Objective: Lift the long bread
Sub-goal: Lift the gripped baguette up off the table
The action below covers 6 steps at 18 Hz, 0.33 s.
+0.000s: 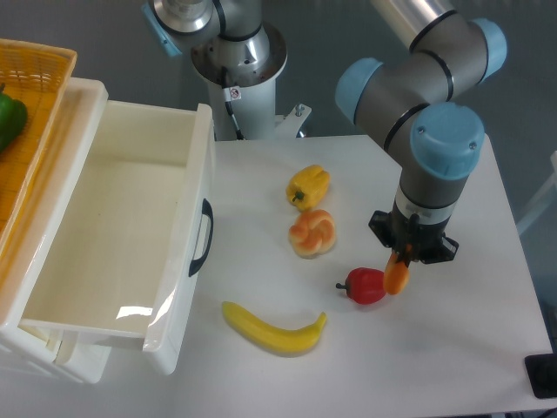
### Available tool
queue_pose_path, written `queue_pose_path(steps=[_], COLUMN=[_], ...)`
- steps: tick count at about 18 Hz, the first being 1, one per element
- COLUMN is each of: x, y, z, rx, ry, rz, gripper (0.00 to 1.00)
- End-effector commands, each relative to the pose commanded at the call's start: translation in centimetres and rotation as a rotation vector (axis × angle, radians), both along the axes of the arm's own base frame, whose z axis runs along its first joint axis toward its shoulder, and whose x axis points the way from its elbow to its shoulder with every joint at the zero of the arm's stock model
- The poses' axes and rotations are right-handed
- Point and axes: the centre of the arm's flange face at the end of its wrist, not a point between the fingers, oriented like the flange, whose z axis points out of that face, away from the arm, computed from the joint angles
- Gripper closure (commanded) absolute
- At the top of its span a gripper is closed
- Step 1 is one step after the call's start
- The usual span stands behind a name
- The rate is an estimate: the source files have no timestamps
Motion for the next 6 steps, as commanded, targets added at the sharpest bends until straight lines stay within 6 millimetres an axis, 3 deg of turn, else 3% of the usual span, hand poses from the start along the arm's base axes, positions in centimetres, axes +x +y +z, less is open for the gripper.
queue_pose_path(steps=[6], x=[0.2], y=[-1.3], z=[0.6], rx=[-0.027], ry=[-0.021], rz=[-0.049], gripper=[1.00])
